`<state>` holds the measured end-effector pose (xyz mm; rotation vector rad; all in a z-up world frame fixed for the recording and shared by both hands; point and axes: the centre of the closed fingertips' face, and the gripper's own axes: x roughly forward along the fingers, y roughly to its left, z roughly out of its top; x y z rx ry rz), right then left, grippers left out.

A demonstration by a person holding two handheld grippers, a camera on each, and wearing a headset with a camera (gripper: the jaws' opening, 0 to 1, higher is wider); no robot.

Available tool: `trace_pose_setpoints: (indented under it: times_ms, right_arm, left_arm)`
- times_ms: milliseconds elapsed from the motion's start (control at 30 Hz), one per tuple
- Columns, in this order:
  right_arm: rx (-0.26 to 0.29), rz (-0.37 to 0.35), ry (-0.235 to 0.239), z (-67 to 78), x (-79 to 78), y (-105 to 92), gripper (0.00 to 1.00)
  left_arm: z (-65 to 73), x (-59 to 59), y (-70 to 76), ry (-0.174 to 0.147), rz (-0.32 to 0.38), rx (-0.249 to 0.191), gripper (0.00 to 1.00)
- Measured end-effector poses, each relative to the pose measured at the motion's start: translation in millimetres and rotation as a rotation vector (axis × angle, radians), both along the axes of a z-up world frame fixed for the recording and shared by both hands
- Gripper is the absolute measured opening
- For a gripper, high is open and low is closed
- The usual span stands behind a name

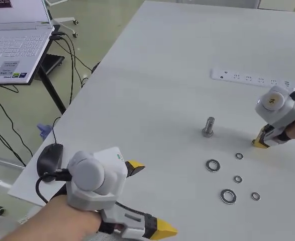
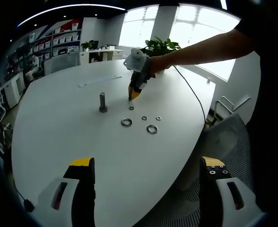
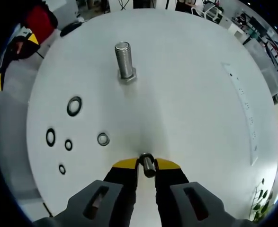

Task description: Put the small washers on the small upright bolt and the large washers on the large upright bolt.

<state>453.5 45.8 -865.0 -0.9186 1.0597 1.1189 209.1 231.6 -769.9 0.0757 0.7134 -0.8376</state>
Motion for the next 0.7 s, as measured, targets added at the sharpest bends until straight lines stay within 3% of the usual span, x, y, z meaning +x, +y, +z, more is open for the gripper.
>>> trace_pose_setpoints:
  times_ms: [433, 700]
  right_arm:
    - [0.015, -0.002, 0.01, 4.0, -2.0, 1.6, 0.25]
    - [0.028, -0.006, -0.004, 19.8, -1.3, 1.1, 0.25]
  left_arm:
    - [3.1, -2.0, 0.3, -0.007, 0.007, -0.003, 0.91]
    - [7.0, -1.2, -0.7, -0.015, 0.004, -0.003, 0.91]
